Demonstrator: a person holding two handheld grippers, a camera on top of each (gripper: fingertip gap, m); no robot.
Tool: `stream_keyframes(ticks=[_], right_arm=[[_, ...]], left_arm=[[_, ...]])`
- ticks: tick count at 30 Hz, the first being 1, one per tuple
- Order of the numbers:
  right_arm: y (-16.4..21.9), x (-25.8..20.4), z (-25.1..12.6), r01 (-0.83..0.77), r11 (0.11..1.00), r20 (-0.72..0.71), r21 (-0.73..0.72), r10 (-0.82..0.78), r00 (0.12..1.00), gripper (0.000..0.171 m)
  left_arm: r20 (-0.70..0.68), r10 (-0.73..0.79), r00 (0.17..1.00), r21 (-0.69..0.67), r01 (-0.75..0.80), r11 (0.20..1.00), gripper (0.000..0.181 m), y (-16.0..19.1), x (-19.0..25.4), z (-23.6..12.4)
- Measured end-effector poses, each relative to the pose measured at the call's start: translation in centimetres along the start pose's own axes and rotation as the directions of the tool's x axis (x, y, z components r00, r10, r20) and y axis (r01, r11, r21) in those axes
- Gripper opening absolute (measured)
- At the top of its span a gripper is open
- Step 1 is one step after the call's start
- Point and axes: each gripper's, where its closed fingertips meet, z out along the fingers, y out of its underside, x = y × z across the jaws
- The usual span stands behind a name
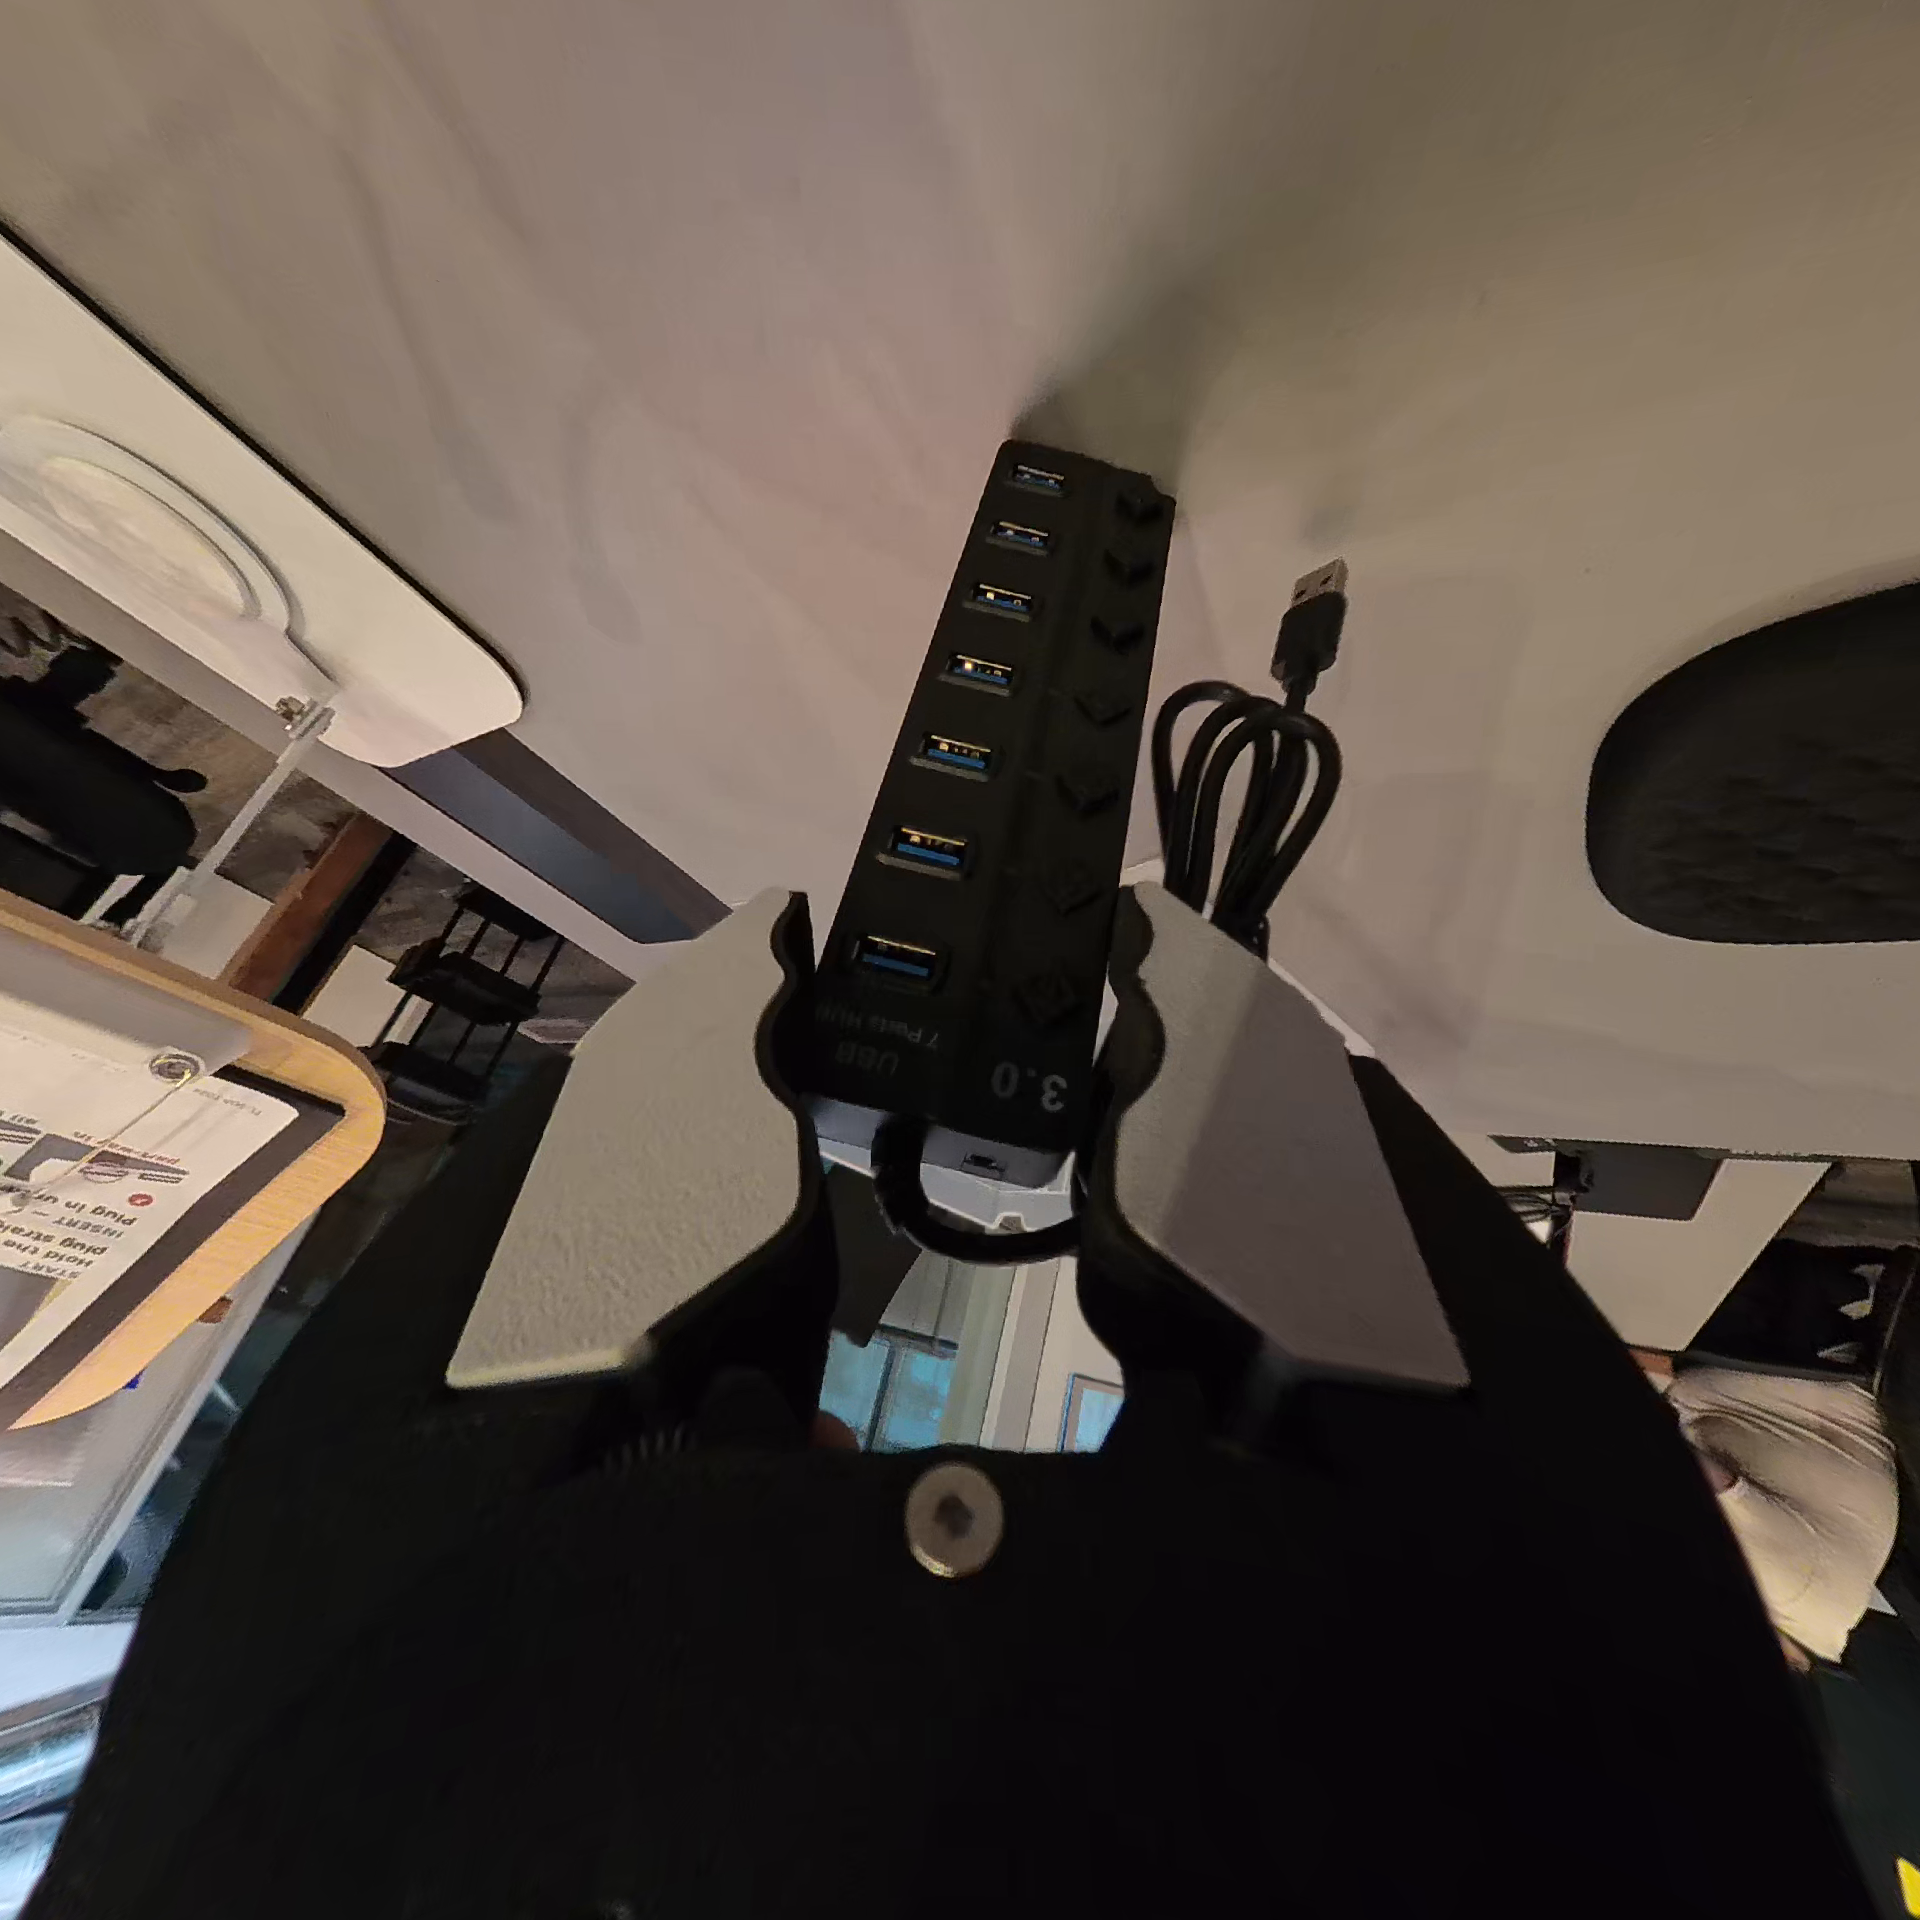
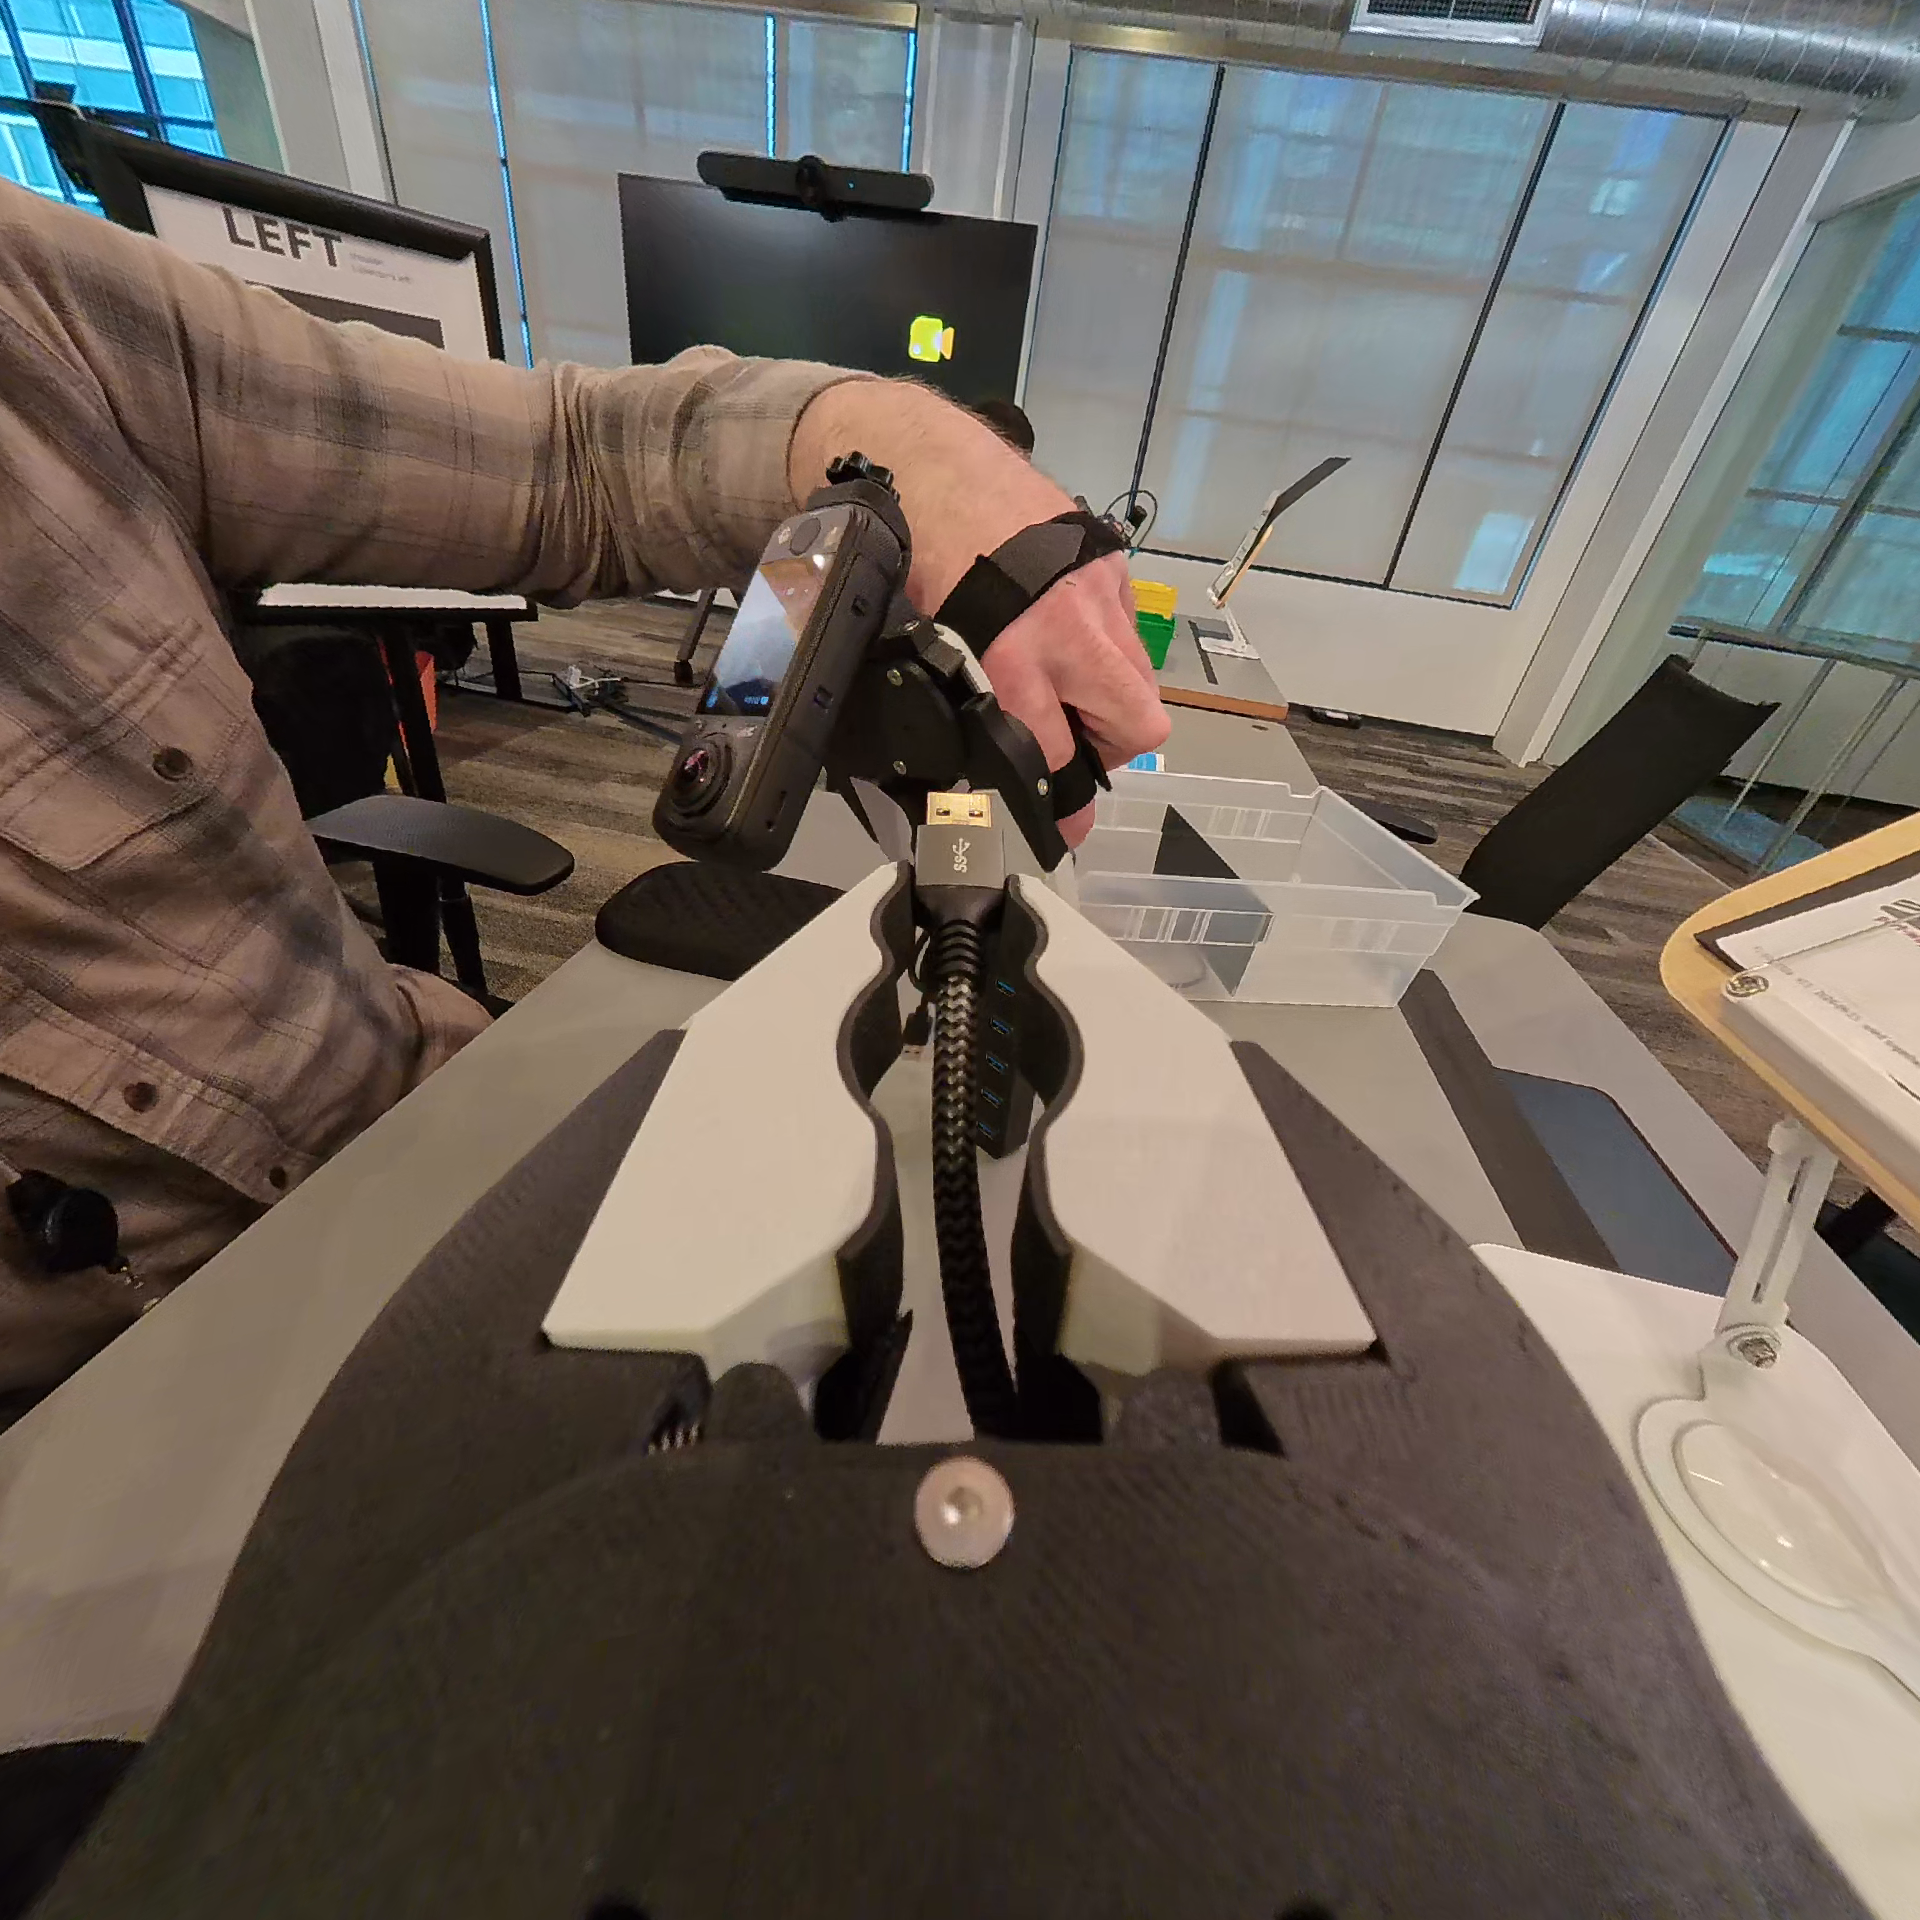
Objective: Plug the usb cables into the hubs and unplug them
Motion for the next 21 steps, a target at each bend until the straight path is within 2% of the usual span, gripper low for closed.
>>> stream_keyframes(ticks=[1,6,17,21], right_arm=[[-0.03,0.01,-0.04,0.0,1.0,-0.001,0.001,0.0,1.0,0.013],[-0.18,-0.02,-0.15,0.004,1.0,-0.003,0.004,-0.004,1.0,0.013],[0.04,-0.06,0.09,0.0,1.0,0.004,-0.001,0.0,1.0,0.013],[0.19,-0.01,0.17,-0.004,1.0,0.005,-0.004,0.004,1.0,0.013]], left_arm=[[0.005,0.004,1.0,-0.003,-0.004,1.0,0.055,0.05,-0.01,0.0],[0.013,0.008,1.0,-0.054,-0.007,0.999,0.055,0.73,0.07,0.17],[-0.017,-0.056,0.998,-0.011,0.056,0.998,0.053,0.98,0.28,0.11],[0.003,-0.022,1.0,-0.04,0.022,0.999,0.053,0.69,0.17,-0.02]])
